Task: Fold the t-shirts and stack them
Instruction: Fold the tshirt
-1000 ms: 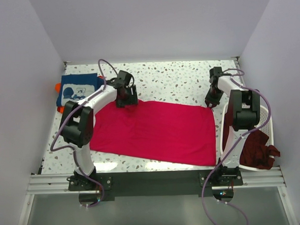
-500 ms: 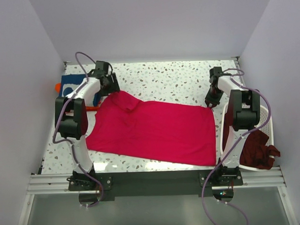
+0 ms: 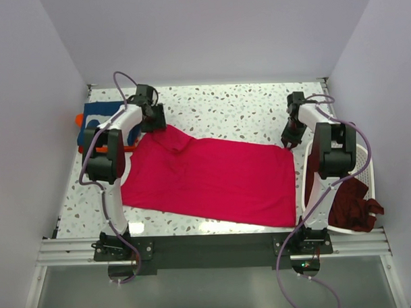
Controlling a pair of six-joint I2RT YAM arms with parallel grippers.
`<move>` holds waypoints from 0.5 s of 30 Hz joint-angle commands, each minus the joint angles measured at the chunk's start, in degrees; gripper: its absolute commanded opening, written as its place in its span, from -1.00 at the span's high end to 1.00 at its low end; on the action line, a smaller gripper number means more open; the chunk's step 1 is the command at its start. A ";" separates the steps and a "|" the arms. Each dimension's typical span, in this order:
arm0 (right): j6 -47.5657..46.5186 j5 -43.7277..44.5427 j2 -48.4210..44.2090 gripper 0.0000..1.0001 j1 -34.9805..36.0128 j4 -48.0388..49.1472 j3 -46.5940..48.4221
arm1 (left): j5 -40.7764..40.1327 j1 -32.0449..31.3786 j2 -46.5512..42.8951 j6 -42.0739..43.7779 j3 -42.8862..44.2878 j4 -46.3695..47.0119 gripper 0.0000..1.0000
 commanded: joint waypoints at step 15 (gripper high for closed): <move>-0.58 2.29 3.18 0.51 -0.26 -4.93 0.74 | 3.86 0.21 -1.28 0.50 -0.99 0.33 0.49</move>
